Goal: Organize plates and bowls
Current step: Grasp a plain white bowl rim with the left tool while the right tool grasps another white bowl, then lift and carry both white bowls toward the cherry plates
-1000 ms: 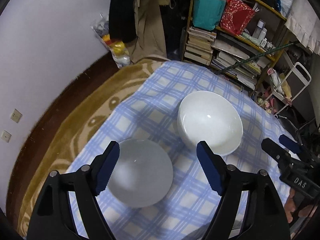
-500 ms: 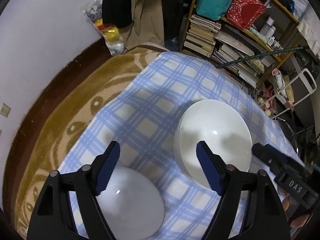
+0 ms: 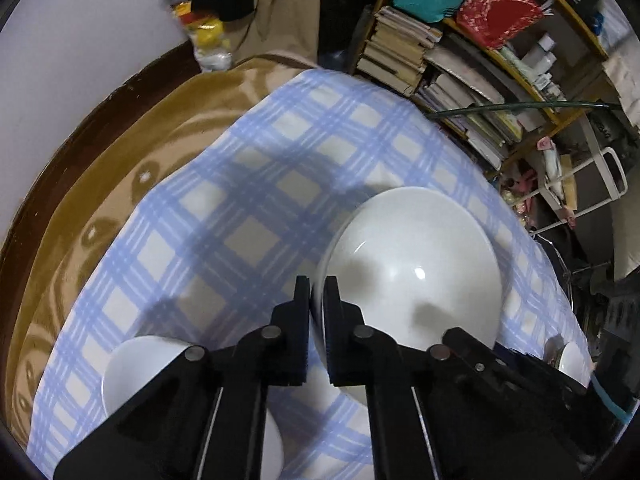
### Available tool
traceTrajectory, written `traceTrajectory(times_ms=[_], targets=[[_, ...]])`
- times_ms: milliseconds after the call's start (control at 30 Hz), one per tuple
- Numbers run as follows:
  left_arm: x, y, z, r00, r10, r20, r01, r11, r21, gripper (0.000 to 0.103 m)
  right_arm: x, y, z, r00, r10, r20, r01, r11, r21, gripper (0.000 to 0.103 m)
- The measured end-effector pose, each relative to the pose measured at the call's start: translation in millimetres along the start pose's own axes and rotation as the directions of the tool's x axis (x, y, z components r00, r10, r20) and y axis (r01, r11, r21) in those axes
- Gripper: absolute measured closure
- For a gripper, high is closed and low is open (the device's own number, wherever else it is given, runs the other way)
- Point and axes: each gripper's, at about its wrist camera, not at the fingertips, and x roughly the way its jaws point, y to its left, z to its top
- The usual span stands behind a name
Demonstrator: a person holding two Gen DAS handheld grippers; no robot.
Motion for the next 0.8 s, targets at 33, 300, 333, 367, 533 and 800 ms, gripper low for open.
traceTrajectory(times_ms=[33, 300, 333, 367, 533, 800], targets=[[-2, -1, -1, 1.000, 0.005, 0.002, -0.005, 1.000, 0.008, 0.096, -3, 3, -1, 1.000, -0.008, 0.002, 0.008, 1.000, -0.012, 0.082], [-22, -21, -28, 1.000, 0.031, 0.006, -0.031, 0.994, 0.109, 0.096, -30, 2, -16, 0.998, -0.058, 0.029, 0.060, 0.996, -0.064, 0.084], [-23, -23, -30, 1.000, 0.029, 0.001, -0.029, 0.993, 0.112, 0.096, -35, 0, -19, 0.998, -0.061, 0.030, 0.063, 0.996, -0.070, 0.084], [-25, -24, -33, 1.000, 0.027, -0.005, -0.026, 0.994, 0.110, 0.096, -39, -1, -21, 0.998, -0.063, 0.027, 0.065, 0.995, -0.073, 0.084], [-43, -38, -48, 1.000, 0.006, -0.005, -0.006, 0.996, 0.092, 0.096, -62, -8, -36, 0.996, -0.085, 0.034, 0.088, 0.992, -0.086, 0.084], [-78, -70, -81, 0.999, -0.021, 0.030, 0.019, 0.997, 0.069, 0.096, -106, -32, -66, 0.991, -0.114, 0.069, 0.121, 0.987, -0.104, 0.086]])
